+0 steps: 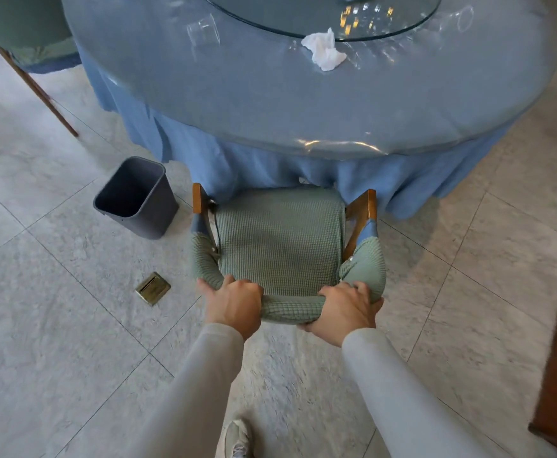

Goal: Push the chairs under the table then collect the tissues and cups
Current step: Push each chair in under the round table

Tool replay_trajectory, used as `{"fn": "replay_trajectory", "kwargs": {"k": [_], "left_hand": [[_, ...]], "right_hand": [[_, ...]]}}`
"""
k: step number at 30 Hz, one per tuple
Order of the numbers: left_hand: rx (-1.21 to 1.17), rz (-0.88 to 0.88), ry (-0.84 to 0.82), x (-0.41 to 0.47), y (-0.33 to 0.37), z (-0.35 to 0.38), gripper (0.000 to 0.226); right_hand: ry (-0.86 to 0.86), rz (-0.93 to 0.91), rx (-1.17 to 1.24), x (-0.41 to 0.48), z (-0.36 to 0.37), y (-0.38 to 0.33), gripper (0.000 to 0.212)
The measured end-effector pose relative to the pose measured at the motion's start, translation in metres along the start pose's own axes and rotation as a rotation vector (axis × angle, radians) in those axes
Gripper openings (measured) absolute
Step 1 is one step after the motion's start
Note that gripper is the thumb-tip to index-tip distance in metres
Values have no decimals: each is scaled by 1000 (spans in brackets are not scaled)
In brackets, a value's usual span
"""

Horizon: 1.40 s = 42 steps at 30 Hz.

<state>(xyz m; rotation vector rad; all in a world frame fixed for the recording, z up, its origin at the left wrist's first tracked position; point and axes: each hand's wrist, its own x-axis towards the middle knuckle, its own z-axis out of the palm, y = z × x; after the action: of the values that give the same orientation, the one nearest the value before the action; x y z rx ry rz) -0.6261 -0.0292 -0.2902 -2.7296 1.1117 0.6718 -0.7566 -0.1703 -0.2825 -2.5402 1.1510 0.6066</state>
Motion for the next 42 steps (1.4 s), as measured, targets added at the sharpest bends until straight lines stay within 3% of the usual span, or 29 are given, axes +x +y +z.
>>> {"fn": "replay_trajectory", "kwargs": {"k": [6, 11, 16, 20, 25, 33, 42], "left_hand": [[1, 32, 35, 69, -13, -34, 19], [14, 59, 66, 124, -23, -60, 21], [-43, 84, 116, 176, -31, -72, 84], [-13, 115, 310, 207, -32, -81, 114], [48, 130, 512, 245, -30, -93, 123], [119, 92, 494, 298, -27, -121, 115], [133, 67, 406, 307, -26, -128, 121]], "right_hand": [[30, 43, 15, 64, -30, -22, 60], [99, 47, 1, 113, -49, -37, 115], [188, 32, 106, 156, -66, -47, 141], [229, 29, 133, 187, -82, -53, 147], [278, 30, 125, 226, -103, -58, 153], [299, 34, 109, 277, -131, -65, 155], [272, 0, 82, 290, -134, -62, 149]]}}
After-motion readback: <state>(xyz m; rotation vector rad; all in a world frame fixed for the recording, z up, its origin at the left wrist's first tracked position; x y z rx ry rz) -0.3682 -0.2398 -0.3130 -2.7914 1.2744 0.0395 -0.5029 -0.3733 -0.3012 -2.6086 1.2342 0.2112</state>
